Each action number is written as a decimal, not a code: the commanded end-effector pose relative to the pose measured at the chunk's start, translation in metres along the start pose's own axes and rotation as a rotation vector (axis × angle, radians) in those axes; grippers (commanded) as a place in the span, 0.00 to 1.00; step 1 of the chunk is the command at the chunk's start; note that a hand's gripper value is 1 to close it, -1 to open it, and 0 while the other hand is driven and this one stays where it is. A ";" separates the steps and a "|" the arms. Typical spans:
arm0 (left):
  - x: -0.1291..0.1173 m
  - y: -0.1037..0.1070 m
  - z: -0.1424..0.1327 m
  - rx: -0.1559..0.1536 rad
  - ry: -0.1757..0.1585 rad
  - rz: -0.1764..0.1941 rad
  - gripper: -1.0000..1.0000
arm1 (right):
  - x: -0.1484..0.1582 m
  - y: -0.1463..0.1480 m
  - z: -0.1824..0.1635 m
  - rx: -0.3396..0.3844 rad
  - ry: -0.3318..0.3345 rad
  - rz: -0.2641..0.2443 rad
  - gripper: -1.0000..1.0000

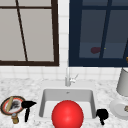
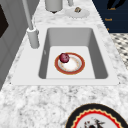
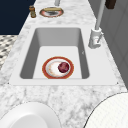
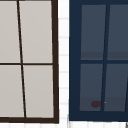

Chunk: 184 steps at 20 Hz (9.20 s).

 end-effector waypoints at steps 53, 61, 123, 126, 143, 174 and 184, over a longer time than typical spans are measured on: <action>-0.077 -0.092 0.176 0.012 0.000 -0.033 0.00 | 0.000 0.000 0.000 0.000 0.000 0.000 0.50; -0.070 -0.095 0.186 0.007 0.010 -0.049 0.00 | 0.000 0.000 0.000 0.000 0.000 0.000 0.50; -0.111 -0.079 0.177 0.013 0.013 -0.086 1.00 | 0.000 0.000 0.000 0.000 0.000 0.000 0.50; -0.096 -0.059 0.168 0.027 0.012 -0.085 1.00 | 0.000 0.000 0.000 0.000 0.000 0.000 0.50; -0.073 0.008 0.061 -0.018 0.060 -0.105 1.00 | 0.000 0.000 0.000 0.000 0.000 0.000 0.50; -0.163 -0.002 -0.171 0.006 0.052 -0.246 1.00 | 0.000 0.000 0.000 0.000 0.000 0.000 0.50; -0.245 -0.048 -0.224 0.015 0.082 -0.237 1.00 | 0.000 0.000 0.000 0.000 0.000 0.000 0.50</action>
